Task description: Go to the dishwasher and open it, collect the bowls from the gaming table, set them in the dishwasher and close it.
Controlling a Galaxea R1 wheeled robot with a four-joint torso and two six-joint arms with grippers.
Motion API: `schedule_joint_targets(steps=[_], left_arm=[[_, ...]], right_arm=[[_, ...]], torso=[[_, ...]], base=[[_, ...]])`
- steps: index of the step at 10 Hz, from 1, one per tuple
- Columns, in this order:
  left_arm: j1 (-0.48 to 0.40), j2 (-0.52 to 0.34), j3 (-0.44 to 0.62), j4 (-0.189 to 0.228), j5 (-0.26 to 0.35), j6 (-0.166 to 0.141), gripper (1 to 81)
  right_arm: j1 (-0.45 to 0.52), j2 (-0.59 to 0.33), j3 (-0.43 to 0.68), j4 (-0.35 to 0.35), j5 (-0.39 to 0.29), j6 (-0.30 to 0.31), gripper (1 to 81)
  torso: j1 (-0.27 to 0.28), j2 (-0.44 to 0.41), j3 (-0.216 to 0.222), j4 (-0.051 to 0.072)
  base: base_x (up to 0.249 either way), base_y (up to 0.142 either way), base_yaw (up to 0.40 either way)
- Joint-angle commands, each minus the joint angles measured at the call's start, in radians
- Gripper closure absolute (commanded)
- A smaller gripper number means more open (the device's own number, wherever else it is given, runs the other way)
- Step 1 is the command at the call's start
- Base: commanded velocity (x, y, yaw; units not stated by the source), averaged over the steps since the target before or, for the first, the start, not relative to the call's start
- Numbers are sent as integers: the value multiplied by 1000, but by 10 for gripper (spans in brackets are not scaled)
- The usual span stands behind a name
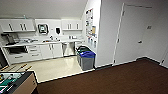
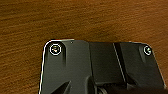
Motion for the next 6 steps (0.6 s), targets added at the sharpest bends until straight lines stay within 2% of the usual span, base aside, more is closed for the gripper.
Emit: schedule_joint_targets(steps=[1, 3, 6], left_arm=[[-52, 4, -4, -7, 40, -3, 10], [-53, 3, -4, -8, 40, -3, 10], [-52, 4, -4, -7, 40, -3, 10]], right_arm=[[56, 1, 3, -6, -50, 0, 10], [54, 0, 1, -6, -50, -2, 10], [54, 0, 1, -6, -50, -2, 10]], torso=[[0, 0, 0, 0], [0, 0, 0, 0], [0, 0, 0, 0]], base=[[95, 77, 0], [93, 88, 0], [92, 120, 0]])
